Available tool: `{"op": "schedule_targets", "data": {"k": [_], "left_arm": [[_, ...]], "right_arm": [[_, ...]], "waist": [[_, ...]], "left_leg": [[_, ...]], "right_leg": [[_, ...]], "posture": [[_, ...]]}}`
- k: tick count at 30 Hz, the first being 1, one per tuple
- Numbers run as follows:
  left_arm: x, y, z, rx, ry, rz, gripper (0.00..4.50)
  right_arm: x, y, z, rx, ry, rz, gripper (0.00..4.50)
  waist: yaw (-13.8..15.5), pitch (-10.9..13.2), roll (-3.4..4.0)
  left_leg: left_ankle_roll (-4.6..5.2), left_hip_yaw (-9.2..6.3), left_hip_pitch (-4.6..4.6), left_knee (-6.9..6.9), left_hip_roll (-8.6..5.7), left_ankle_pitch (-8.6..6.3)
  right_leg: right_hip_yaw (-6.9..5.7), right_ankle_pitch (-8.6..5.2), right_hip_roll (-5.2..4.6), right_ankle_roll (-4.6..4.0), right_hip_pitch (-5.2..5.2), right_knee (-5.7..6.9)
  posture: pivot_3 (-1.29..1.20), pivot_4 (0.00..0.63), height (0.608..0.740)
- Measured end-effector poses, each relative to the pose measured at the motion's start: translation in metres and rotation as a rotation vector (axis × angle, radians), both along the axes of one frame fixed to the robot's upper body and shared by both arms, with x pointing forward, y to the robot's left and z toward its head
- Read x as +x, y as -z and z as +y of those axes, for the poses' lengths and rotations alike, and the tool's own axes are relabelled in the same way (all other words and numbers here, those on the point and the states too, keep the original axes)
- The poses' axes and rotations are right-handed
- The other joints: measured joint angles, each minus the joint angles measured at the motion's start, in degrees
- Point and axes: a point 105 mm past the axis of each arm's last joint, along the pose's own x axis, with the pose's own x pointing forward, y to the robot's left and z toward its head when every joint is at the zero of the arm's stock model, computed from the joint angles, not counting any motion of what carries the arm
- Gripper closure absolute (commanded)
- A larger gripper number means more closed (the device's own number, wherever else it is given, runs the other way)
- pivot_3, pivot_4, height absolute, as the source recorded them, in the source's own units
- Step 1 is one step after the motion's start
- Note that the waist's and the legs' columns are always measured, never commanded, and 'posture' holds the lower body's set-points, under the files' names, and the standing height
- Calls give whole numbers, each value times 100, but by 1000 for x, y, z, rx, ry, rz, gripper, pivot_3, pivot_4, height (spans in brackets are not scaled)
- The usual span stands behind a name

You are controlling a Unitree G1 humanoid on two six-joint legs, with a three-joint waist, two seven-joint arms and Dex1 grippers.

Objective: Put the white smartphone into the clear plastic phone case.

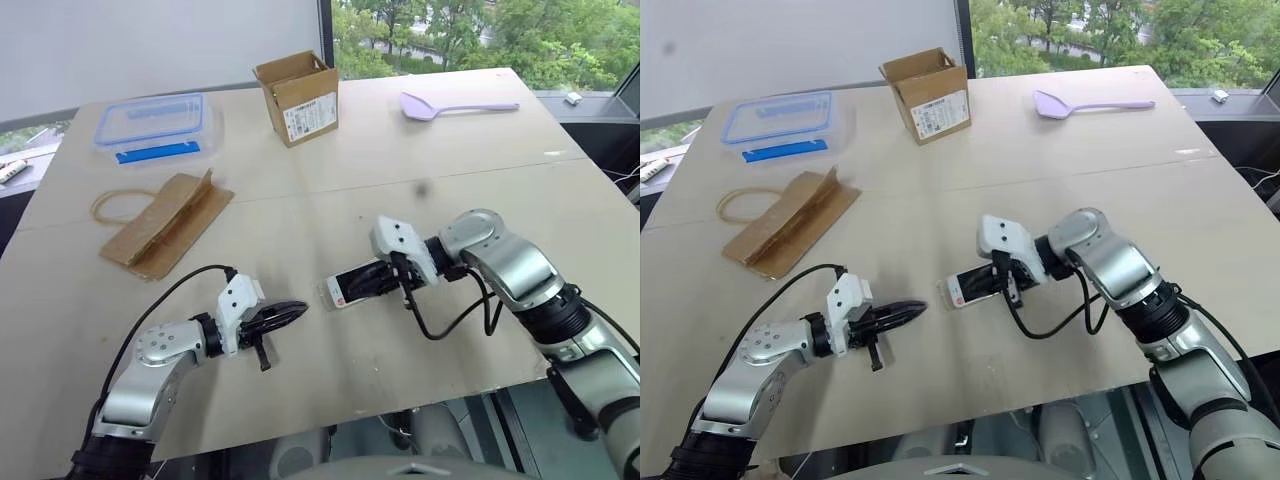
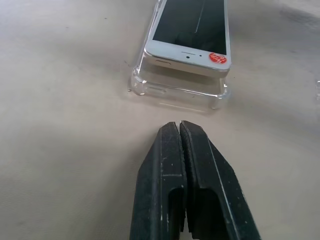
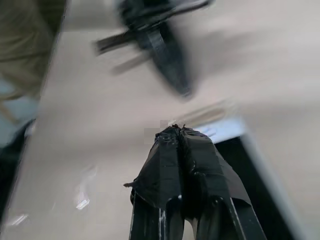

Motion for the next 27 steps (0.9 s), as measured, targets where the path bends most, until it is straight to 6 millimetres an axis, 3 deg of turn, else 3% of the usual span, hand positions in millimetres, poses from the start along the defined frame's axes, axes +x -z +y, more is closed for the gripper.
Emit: {"op": "schedule_targets", "data": {"k": [4,10,27], "left_arm": [[0,0,0,-5,-1,12,4436],[-1,-3,-3,-11,11,2,4436],[-4,-1,-4,-10,10,18,4436]], "right_arm": [[6,4,-1,-32,40,-58,4473],[9,33,0,-156,22,-130,4473],[14,41,9,-248,-111,-331,4473]], "waist": [[2,0,0],[-14,0,0],[-9,-33,-4]], "left_leg": [[0,1,-2,0,-3,0],[0,1,0,-1,-2,0],[0,2,26,-2,-1,0]], "right_leg": [[0,0,-2,0,0,-1],[0,0,-1,0,-1,0],[1,-3,0,2,20,0]], "posture": [[0,150,740],[0,150,740],[0,150,740]]}}
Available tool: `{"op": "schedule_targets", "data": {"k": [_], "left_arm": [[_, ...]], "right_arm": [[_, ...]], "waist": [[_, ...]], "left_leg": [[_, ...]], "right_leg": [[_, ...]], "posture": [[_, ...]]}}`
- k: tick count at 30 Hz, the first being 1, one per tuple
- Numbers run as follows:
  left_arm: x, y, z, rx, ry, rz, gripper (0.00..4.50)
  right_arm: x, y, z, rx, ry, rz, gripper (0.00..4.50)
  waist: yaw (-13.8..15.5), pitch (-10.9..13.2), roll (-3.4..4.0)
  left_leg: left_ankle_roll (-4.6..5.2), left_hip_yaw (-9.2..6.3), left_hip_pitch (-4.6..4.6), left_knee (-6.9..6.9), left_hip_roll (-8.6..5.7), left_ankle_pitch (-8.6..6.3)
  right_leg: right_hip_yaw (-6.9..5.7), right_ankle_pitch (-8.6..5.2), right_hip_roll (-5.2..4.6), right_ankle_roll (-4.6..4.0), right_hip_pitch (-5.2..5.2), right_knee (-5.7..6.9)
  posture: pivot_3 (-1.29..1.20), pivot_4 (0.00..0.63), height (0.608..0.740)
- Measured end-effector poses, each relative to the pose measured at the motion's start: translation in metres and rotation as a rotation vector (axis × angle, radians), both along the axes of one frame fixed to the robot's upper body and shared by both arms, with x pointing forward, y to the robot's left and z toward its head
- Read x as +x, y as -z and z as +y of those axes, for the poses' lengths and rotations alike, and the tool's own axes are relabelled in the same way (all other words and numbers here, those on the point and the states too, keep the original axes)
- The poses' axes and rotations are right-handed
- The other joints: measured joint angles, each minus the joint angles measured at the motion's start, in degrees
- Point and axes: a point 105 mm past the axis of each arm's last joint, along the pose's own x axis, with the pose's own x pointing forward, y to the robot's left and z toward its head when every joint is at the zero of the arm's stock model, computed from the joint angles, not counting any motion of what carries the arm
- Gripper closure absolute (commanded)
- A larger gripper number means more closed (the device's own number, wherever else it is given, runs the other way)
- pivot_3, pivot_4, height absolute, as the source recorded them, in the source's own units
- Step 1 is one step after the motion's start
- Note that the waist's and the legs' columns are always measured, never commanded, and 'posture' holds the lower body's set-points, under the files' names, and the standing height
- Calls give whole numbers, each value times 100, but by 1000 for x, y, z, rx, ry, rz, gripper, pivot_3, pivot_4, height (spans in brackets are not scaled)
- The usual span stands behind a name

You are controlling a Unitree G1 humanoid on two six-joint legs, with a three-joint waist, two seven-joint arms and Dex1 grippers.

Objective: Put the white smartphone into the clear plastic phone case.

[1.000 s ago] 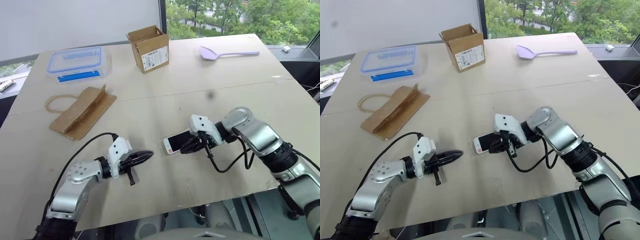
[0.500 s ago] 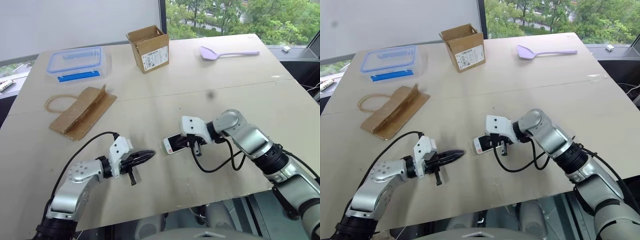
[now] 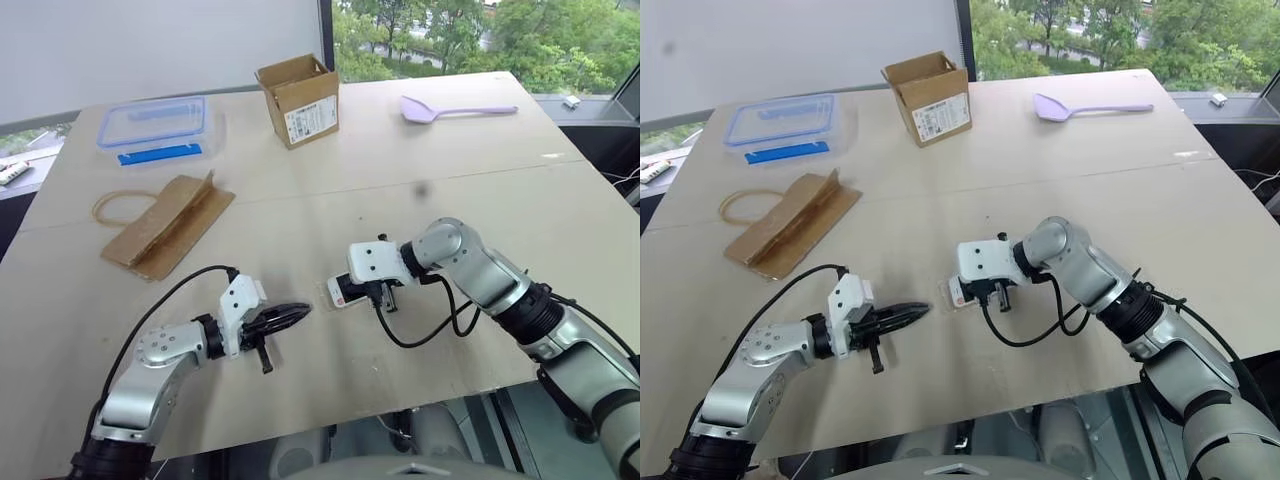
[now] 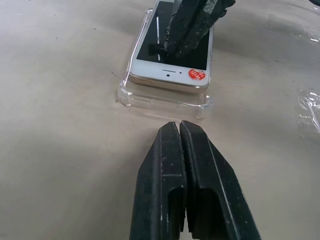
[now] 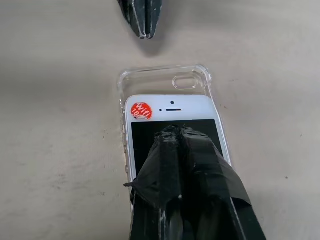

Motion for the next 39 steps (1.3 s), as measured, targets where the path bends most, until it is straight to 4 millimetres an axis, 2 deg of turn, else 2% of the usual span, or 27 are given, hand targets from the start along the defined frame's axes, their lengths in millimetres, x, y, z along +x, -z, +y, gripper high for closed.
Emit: {"op": "schedule_targets", "data": {"k": [6,10,17,24,30,34,37,39], "left_arm": [[0,0,0,0,-1,3,4436],[0,0,0,0,0,5,4436],[-2,-2,-3,-2,10,-3,4436],[0,-8,-10,-16,28,-12,4436],[1,-6,-17,-14,61,-10,4436],[4,-8,-16,-15,63,-16,4436],[3,-6,-16,-16,66,-8,4436],[3,-7,-15,-17,71,-6,4436]], "right_arm": [[-2,6,0,-24,-38,-28,4473],[0,11,4,-30,-46,-35,4473],[1,15,9,-29,-34,-21,4473],[0,10,12,107,102,160,4473],[-5,-15,3,173,136,236,4473],[-18,-31,-9,171,94,273,4473],[-26,-33,-21,134,82,299,4473],[-28,-24,-27,91,90,312,4473]], "waist": [[3,-53,6],[2,-73,11],[-1,-145,27],[8,-128,37],[7,-66,44],[6,-60,43],[5,-50,38],[-2,-45,34]], "left_leg": [[0,1,8,-2,0,0],[0,3,78,-14,4,-2],[-1,-5,90,-16,8,-3],[-1,-15,67,-15,5,-3],[-1,-13,12,-15,3,-3],[-1,-8,-20,-12,0,-2],[-1,-5,-25,-12,0,-3],[0,-4,-25,-12,0,-3]], "right_leg": [[1,-6,0,5,6,0],[1,-29,0,-2,72,-5],[1,-29,0,-3,76,-4],[4,-29,0,-4,58,-4],[3,-27,1,-3,6,-4],[0,-1,1,-4,-20,-6],[0,-5,0,1,-20,-15],[0,-16,0,15,-20,-16]], "posture": [[0,150,740],[0,150,740],[0,150,740],[0,150,740],[0,150,740],[0,150,740],[0,150,740],[0,150,740]]}}
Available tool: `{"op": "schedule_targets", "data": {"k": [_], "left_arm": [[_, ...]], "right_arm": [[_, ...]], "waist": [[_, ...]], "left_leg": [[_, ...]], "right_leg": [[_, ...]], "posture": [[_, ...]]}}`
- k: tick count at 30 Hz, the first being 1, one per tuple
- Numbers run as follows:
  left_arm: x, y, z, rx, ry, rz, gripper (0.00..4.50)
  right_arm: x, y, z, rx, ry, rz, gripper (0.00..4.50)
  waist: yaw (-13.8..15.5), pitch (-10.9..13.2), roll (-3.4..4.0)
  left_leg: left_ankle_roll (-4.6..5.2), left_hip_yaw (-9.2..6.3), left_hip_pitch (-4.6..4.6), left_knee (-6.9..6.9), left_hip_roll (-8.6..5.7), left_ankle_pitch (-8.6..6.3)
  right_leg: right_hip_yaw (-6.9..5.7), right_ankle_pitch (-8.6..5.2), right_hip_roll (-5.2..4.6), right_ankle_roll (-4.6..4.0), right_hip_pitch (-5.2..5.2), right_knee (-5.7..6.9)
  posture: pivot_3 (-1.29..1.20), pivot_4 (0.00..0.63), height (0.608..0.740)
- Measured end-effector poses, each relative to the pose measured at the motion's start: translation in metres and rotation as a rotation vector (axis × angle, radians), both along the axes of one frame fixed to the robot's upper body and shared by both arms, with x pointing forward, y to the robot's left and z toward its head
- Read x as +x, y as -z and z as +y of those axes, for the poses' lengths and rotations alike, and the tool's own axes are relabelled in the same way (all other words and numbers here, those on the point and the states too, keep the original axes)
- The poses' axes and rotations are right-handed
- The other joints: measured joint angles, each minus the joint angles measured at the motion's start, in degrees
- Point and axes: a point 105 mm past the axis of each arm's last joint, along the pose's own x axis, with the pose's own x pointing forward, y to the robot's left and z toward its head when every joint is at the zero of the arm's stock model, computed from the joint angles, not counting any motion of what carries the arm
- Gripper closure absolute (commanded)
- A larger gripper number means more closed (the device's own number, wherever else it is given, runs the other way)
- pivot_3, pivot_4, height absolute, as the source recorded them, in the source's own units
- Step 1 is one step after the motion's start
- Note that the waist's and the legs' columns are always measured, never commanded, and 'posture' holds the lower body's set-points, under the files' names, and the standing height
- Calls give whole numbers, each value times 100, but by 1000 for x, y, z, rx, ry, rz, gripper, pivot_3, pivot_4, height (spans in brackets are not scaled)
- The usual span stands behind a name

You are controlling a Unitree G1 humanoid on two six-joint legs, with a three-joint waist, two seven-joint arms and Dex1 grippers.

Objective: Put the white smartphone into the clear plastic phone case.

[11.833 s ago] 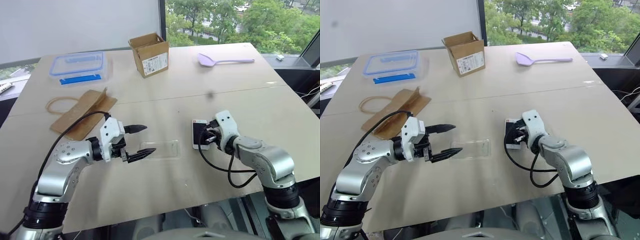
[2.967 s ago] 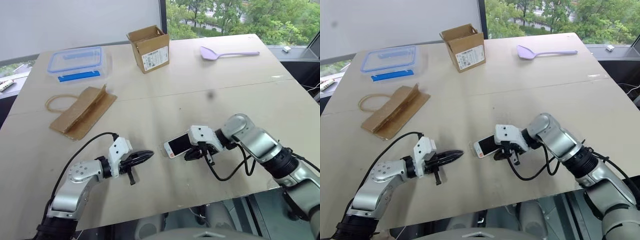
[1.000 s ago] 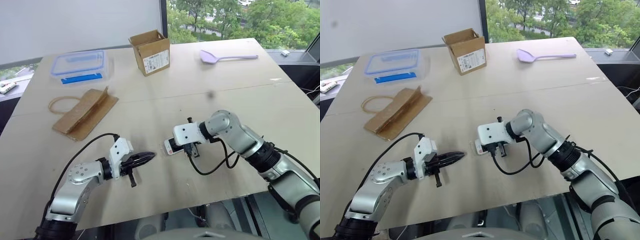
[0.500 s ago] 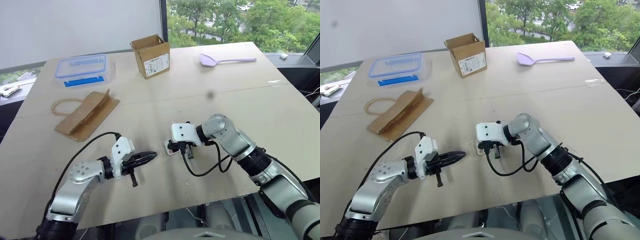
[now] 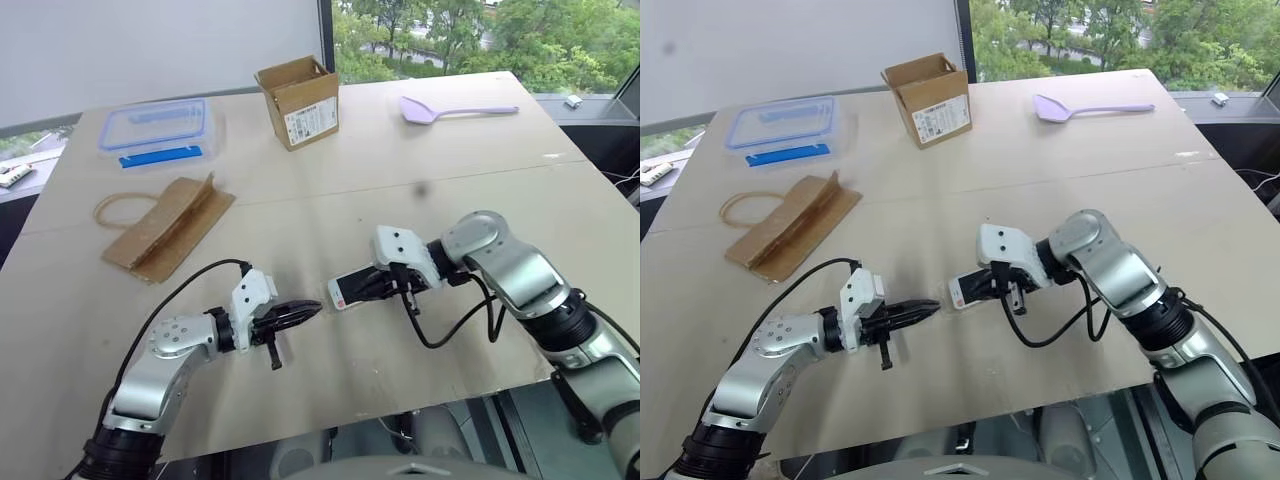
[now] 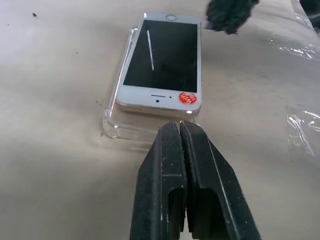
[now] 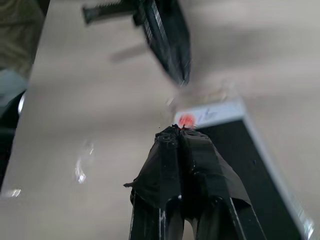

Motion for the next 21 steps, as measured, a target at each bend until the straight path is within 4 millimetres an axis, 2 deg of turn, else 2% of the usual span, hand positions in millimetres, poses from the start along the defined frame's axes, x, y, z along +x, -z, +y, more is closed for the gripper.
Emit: {"op": "schedule_targets", "data": {"k": [4,9,21], "left_arm": [[-1,1,2,8,2,4,4436],[0,3,4,14,0,12,4436],[4,5,7,59,-39,-10,4436]], "right_arm": [[0,13,2,-26,3,19,4473],[12,30,3,-57,36,9,4473],[19,30,4,-54,45,-1,4473]], "waist": [[-4,6,0],[6,10,-4],[6,11,-3]], "left_leg": [[0,0,0,-1,2,0],[0,2,-2,1,0,0],[0,1,-1,1,1,0]], "right_leg": [[-1,-1,2,0,-2,1],[0,1,0,1,-1,0],[0,3,1,1,-1,3]], "posture": [[0,150,740],[0,150,740],[0,150,740]]}}
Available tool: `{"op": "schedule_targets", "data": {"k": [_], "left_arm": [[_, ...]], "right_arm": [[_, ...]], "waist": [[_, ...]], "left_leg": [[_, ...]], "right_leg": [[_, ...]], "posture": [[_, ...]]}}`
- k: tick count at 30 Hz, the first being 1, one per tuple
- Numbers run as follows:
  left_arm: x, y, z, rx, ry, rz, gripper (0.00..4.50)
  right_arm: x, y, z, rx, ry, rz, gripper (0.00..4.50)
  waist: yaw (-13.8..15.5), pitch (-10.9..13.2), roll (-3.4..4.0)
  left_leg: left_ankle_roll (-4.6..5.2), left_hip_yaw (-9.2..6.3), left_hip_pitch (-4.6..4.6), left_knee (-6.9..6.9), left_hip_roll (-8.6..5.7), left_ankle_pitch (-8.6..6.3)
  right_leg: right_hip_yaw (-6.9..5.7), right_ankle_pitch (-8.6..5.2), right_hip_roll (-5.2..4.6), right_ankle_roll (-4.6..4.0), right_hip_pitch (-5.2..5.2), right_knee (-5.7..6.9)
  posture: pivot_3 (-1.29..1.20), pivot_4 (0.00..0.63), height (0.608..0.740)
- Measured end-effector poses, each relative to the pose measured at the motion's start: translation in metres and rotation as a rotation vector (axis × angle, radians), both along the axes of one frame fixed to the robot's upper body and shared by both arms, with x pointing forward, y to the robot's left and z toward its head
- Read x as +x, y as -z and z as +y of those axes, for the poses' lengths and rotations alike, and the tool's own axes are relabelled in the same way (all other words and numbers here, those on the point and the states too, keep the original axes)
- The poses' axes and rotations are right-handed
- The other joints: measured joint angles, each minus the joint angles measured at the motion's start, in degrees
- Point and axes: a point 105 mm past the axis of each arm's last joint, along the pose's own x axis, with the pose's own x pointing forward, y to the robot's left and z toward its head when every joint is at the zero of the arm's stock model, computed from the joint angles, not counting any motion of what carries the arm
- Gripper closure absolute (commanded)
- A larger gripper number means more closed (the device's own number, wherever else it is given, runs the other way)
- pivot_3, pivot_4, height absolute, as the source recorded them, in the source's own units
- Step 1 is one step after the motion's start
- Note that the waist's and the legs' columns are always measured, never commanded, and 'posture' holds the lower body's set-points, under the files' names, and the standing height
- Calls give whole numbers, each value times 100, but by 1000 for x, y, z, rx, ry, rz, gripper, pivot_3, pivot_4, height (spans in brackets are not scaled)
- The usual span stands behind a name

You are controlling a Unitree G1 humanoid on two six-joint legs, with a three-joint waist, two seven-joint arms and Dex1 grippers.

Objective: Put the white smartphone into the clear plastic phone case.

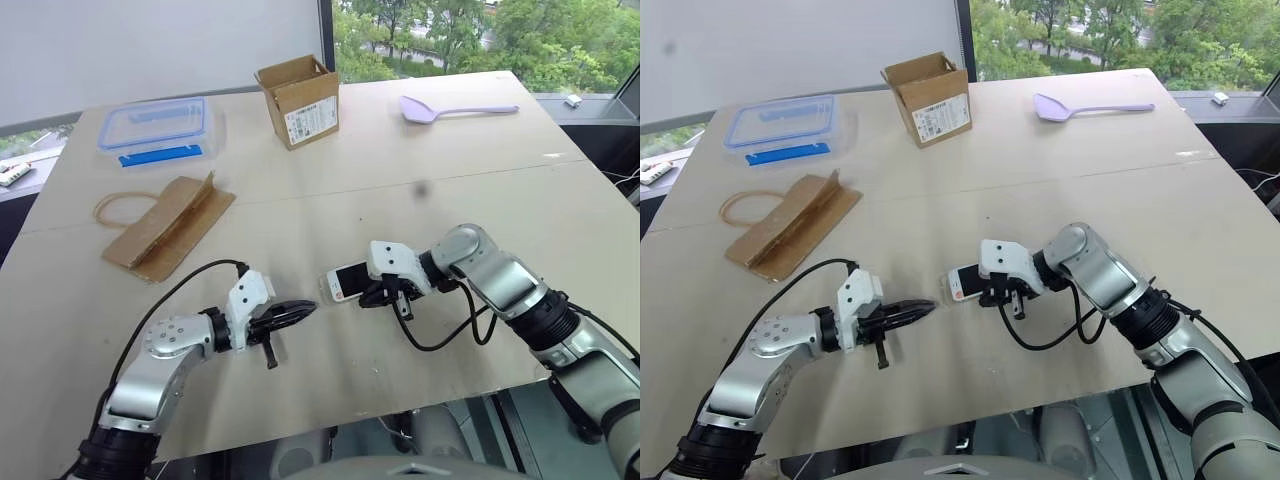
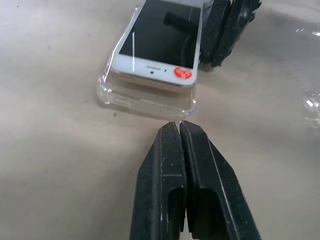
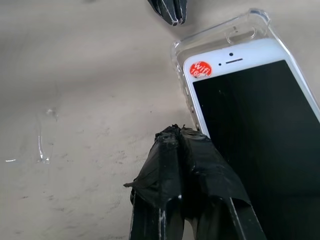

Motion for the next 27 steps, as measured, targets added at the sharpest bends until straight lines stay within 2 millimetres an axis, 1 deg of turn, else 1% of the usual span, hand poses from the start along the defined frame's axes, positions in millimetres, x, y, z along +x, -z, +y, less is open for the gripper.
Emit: {"op": "schedule_targets", "data": {"k": [5,7,11,14,16,19,21,23,25,27], "left_arm": [[3,-2,0,9,-4,-12,4436],[5,-2,1,13,-13,-15,4436],[11,-3,2,19,-34,-30,4436],[13,-2,4,25,-52,-32,4436],[19,0,7,38,-90,-39,4436],[29,-3,6,29,-133,-65,4436],[33,-6,5,19,-149,-76,4436],[34,-6,6,20,-152,-72,4436],[31,-5,8,15,-152,-49,4436],[28,-4,9,17,-148,-42,4436]], "right_arm": [[1,-1,0,9,2,-2,4473],[2,-3,2,22,7,-18,4473],[12,-7,10,69,51,-62,4473],[12,-8,10,69,49,-61,4473],[11,-8,11,70,46,-60,4473],[8,-10,12,78,27,-52,4473],[3,-14,15,93,7,-45,4473],[1,-20,17,122,6,-29,4473],[2,-30,23,182,25,-17,4473],[3,-35,27,207,29,-31,4473]], "waist": [[0,0,0],[-2,0,0],[-2,1,1],[3,2,1],[4,2,1],[7,3,0],[2,3,-2],[-18,4,-2],[-20,5,-3],[-15,6,-2]], "left_leg": [[0,1,0,0,0,0],[0,1,0,0,0,0],[0,0,0,0,1,0],[0,1,0,0,-1,0],[0,1,0,0,-1,0],[0,-1,0,1,-1,0],[0,-1,0,1,-1,0],[0,2,0,1,0,0],[0,0,0,1,1,0],[0,-1,0,0,1,0]], "right_leg": [[0,0,0,0,0,0],[0,0,0,0,0,0],[0,4,2,-5,0,2],[0,12,1,-19,0,2],[0,13,1,-19,0,2],[0,13,2,-18,1,2],[0,13,2,-19,1,3],[2,14,2,-19,0,3],[2,14,3,-20,0,4],[1,13,4,-20,0,4]], "posture": [[0,150,740],[0,150,740],[0,150,740],[0,150,740],[0,150,740],[0,150,740],[0,150,740],[0,150,740],[0,150,740],[0,150,740]]}}
